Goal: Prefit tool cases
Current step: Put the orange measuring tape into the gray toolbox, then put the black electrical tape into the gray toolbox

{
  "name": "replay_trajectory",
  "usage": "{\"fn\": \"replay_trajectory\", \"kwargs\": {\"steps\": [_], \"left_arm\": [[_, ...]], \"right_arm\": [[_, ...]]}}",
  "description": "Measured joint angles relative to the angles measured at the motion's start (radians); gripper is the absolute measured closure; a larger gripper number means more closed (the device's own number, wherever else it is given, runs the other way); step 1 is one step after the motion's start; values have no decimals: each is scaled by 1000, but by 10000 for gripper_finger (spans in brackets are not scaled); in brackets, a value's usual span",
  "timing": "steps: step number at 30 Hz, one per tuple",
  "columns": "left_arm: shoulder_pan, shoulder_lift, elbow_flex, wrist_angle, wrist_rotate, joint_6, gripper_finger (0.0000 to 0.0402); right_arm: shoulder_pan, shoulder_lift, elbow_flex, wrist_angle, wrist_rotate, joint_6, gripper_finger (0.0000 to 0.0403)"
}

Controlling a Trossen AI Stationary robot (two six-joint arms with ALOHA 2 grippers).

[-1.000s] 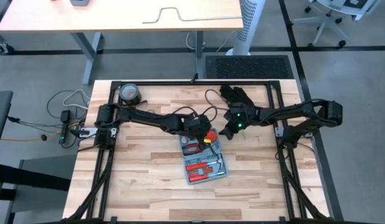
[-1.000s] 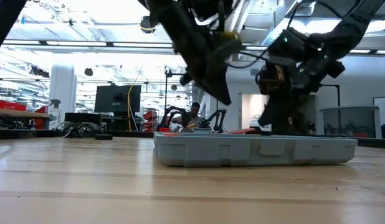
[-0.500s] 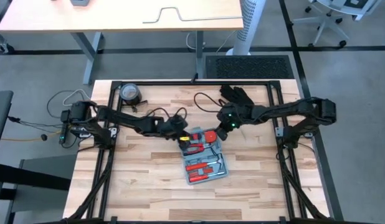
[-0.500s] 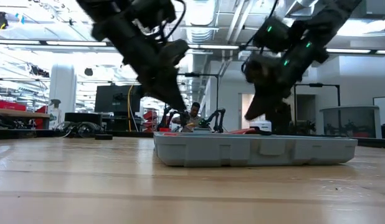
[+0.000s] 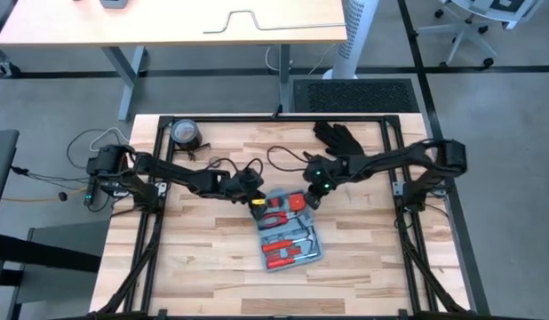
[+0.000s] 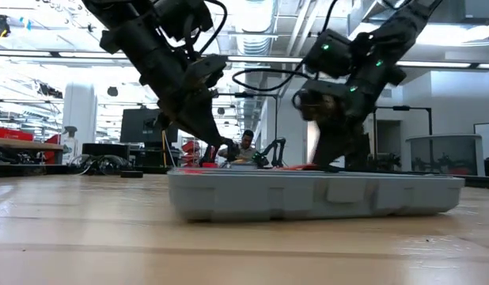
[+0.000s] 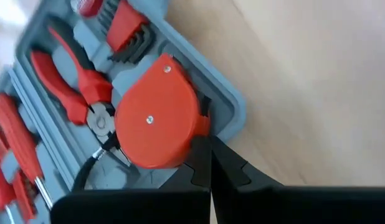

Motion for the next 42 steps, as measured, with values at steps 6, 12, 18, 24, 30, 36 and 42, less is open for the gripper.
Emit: {"fn": "replay_trajectory", "kwargs": {"steps": [6, 12, 18, 24, 30, 36, 42], "left_arm": [[-75, -6, 0, 4, -57, -29, 401], [-152, -14, -22, 37, -67, -96, 401], [-259, -108, -187, 164, -176, -274, 401], [-319, -204, -334, 302, -231, -390, 401], [-329, -215, -344, 312, -234, -403, 401], [-329, -215, -344, 313, -234, -399, 401], [-325, -214, -343, 304, -238, -380, 401]], "right_arm": [[6, -139, 1, -45, 65, 14, 403], [-6, -131, -8, 382, -227, 185, 403], [-15, 52, -55, 1013, -421, 600, 403], [16, 245, -116, 1514, -441, 921, 403], [15, 329, -130, 1455, -448, 963, 403], [24, 333, -160, 1569, -426, 944, 402], [29, 262, -161, 1587, -423, 950, 402]]}}
